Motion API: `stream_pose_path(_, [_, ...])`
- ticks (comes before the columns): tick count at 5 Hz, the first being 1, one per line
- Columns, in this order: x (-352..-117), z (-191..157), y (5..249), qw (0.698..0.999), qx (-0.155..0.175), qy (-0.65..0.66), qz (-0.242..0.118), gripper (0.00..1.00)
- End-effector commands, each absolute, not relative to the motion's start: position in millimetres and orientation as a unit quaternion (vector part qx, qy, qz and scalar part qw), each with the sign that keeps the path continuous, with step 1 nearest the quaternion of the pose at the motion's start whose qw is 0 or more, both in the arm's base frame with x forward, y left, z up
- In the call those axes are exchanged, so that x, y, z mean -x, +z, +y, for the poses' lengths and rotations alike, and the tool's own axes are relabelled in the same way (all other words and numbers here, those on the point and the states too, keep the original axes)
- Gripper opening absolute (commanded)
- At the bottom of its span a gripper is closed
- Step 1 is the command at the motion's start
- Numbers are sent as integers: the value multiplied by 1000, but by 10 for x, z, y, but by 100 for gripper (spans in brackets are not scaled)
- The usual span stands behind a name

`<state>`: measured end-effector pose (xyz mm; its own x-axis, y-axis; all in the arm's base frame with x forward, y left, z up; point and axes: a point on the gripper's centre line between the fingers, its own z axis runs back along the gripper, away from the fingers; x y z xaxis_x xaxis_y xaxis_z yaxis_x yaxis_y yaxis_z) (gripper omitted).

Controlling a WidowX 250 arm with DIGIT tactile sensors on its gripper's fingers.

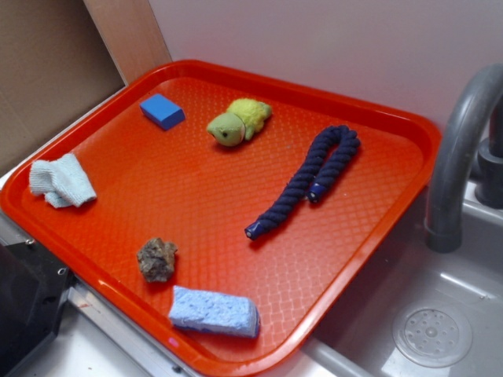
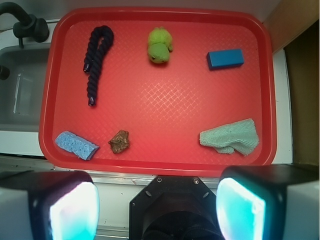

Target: Grab the blue cloth.

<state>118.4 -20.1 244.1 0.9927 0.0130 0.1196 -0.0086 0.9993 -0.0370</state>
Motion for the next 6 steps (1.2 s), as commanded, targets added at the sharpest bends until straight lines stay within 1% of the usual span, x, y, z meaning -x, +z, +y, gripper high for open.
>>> stream_pose_path(1, [-1184, -201, 2441, 998, 18, 5, -60, 100])
stream_pose_path(2, [-1513, -18, 2263, 986, -52, -121, -104, 100])
stream_pose_path(3, [-1827, 187, 2142, 957, -124, -260, -42, 100])
stream_pose_path(4, [-2045, 205, 1980, 915, -123, -385, -1, 100])
stream_pose_path(5, [-1938, 352, 1696, 852, -113, -506, 74, 100])
stream_pose_path(6, [-1723, 491, 1440, 816, -105, -553, 135, 100])
